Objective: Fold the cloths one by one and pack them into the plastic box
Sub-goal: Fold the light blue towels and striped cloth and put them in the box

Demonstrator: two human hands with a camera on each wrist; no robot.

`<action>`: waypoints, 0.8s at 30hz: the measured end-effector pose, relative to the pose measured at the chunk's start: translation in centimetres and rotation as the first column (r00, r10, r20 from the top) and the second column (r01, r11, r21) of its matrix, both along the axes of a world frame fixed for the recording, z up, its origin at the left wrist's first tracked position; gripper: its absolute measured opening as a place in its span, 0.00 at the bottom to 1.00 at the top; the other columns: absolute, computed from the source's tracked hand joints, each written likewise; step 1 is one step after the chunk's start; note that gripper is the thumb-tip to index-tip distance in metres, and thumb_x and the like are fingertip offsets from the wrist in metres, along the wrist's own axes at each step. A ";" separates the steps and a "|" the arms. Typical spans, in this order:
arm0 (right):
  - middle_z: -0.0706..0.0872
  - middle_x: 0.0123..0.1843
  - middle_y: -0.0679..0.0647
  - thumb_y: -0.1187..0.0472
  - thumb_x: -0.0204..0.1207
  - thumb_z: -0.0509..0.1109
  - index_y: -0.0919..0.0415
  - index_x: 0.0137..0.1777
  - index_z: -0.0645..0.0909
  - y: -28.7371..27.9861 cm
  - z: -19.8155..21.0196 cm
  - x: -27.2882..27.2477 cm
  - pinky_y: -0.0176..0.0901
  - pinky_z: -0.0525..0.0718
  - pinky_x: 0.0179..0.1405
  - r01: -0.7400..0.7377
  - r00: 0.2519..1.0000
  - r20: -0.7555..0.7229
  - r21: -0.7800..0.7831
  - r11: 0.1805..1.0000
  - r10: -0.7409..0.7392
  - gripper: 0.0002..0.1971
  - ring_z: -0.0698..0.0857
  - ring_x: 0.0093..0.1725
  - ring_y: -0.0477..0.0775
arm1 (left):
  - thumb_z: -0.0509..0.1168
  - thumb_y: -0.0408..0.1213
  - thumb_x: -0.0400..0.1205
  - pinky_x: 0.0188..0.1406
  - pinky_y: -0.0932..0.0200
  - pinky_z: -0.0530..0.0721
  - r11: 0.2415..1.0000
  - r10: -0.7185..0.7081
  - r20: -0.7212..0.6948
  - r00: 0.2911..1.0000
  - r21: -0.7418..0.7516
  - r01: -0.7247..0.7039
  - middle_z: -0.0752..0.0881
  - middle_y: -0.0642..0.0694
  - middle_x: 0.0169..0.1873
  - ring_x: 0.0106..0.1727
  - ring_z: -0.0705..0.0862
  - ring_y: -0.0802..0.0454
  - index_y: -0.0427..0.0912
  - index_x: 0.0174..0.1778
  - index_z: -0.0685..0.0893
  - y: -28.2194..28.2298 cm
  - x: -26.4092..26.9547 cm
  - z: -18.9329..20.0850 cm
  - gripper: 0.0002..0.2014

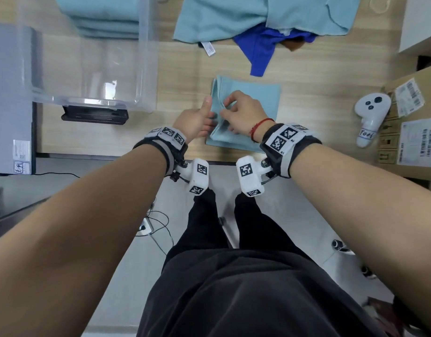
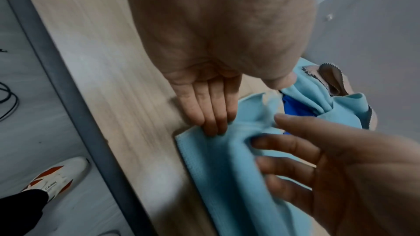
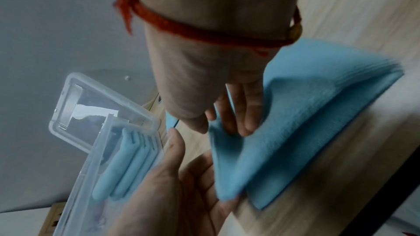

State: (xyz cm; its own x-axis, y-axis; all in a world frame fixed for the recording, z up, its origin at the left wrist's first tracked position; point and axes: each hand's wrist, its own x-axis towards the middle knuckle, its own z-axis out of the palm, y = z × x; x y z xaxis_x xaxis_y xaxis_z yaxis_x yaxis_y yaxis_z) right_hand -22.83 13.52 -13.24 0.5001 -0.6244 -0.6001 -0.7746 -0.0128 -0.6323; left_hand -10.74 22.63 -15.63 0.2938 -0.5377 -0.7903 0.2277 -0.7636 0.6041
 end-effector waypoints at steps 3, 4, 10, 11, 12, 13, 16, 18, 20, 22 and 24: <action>0.89 0.41 0.53 0.54 0.78 0.66 0.52 0.53 0.79 -0.1 0.0 -0.8 0.54 0.87 0.49 -0.028 0.999 0.026 0.019 0.999 0.028 0.07 0.89 0.43 0.56 | 0.64 0.71 0.72 0.59 0.52 0.86 0.989 -0.146 0.122 0.982 -0.020 0.150 0.89 0.48 0.43 0.47 0.88 0.53 0.44 0.46 0.86 0.5 0.5 -0.7 0.31; 0.89 0.42 0.52 0.54 0.78 0.66 0.52 0.53 0.79 -0.3 -0.1 -1.4 0.51 0.86 0.50 -0.038 0.999 0.028 -0.017 0.999 0.038 0.06 0.88 0.44 0.55 | 0.68 0.68 0.71 0.59 0.55 0.86 0.976 -0.211 0.179 0.961 -0.009 0.216 0.89 0.50 0.43 0.47 0.88 0.54 0.45 0.47 0.87 0.7 0.6 -0.9 0.27; 0.80 0.57 0.52 0.40 0.65 0.78 0.53 0.62 0.76 -0.3 -1.0 -6.1 0.48 0.78 0.56 -0.320 0.947 -0.088 -0.241 0.916 0.308 0.30 0.78 0.56 0.53 | 0.72 0.54 0.76 0.62 0.57 0.81 0.947 -0.314 0.385 0.868 0.065 0.314 0.90 0.49 0.52 0.55 0.87 0.52 0.43 0.55 0.89 0.5 0.6 -1.3 0.20; 0.78 0.60 0.52 0.37 0.62 0.78 0.53 0.64 0.75 -0.1 -1.1 -6.7 0.49 0.78 0.58 -0.396 0.918 -0.149 -0.304 0.867 0.367 0.34 0.76 0.59 0.55 | 0.71 0.54 0.76 0.64 0.56 0.81 0.948 -0.314 0.392 0.865 0.076 0.309 0.90 0.49 0.53 0.57 0.86 0.52 0.43 0.56 0.88 0.5 0.7 -1.2 0.20; 0.76 0.63 0.53 0.36 0.61 0.78 0.52 0.66 0.74 0.2 -1.4 -7.3 0.52 0.77 0.59 -0.450 0.893 -0.204 -0.356 0.819 0.402 0.37 0.74 0.62 0.58 | 0.70 0.54 0.77 0.65 0.56 0.80 0.947 -0.318 0.403 0.858 0.087 0.310 0.89 0.49 0.55 0.58 0.86 0.52 0.43 0.57 0.88 0.4 0.6 -1.1 0.20; 0.75 0.65 0.54 0.36 0.60 0.78 0.52 0.68 0.73 0.4 -1.5 -7.8 0.53 0.78 0.60 -0.479 0.877 -0.247 -0.394 0.785 0.411 0.38 0.73 0.64 0.59 | 0.70 0.54 0.78 0.64 0.58 0.79 0.946 -0.322 0.414 0.851 0.096 0.311 0.89 0.49 0.55 0.58 0.85 0.52 0.43 0.58 0.88 0.3 0.5 -1.0 0.20; 0.74 0.69 0.56 0.45 0.63 0.78 0.57 0.70 0.72 1.0 -2.1 -9.1 0.56 0.79 0.58 -0.500 0.865 -0.294 -0.452 0.738 0.406 0.36 0.73 0.66 0.62 | 0.68 0.52 0.79 0.57 0.62 0.76 0.945 -0.323 0.444 0.836 0.100 0.313 0.87 0.52 0.49 0.54 0.83 0.53 0.44 0.56 0.87 0.3 0.2 -0.7 0.17; 0.75 0.70 0.60 0.59 0.65 0.74 0.62 0.69 0.73 1.5 -2.5 -9.6 0.58 0.80 0.58 -0.464 0.886 -0.263 -0.491 0.737 0.382 0.31 0.74 0.67 0.65 | 0.69 0.51 0.79 0.53 0.64 0.75 0.947 -0.315 0.463 0.828 0.102 0.304 0.86 0.53 0.45 0.51 0.82 0.55 0.44 0.55 0.87 0.3 0.0 -0.7 0.16; 0.75 0.71 0.63 0.69 0.65 0.69 0.65 0.68 0.75 1.7 -2.8 -10.1 0.57 0.80 0.61 -0.408 0.913 -0.222 -0.522 0.749 0.343 0.28 0.74 0.69 0.66 | 0.69 0.50 0.80 0.50 0.65 0.74 0.948 -0.312 0.491 0.813 0.105 0.301 0.85 0.53 0.43 0.48 0.82 0.56 0.44 0.54 0.87 0.4 -0.2 -0.7 0.15; 0.73 0.74 0.64 0.73 0.65 0.66 0.67 0.70 0.74 1.9 -3.1 -10.7 0.55 0.78 0.66 -0.400 0.916 -0.210 -0.516 0.757 0.341 0.29 0.73 0.73 0.66 | 0.69 0.49 0.79 0.48 0.65 0.75 0.951 -0.302 0.509 0.806 0.107 0.288 0.85 0.52 0.42 0.46 0.82 0.56 0.44 0.53 0.87 0.4 -0.5 -0.7 0.14; 0.69 0.78 0.63 0.76 0.65 0.66 0.67 0.73 0.71 2.0 -3.3 -11.3 0.54 0.77 0.68 -0.423 0.906 -0.222 -0.493 0.760 0.360 0.32 0.69 0.77 0.64 | 0.70 0.49 0.79 0.47 0.64 0.76 0.957 -0.285 0.518 0.807 0.106 0.270 0.86 0.52 0.42 0.45 0.82 0.56 0.43 0.53 0.87 0.4 -0.6 -0.8 0.14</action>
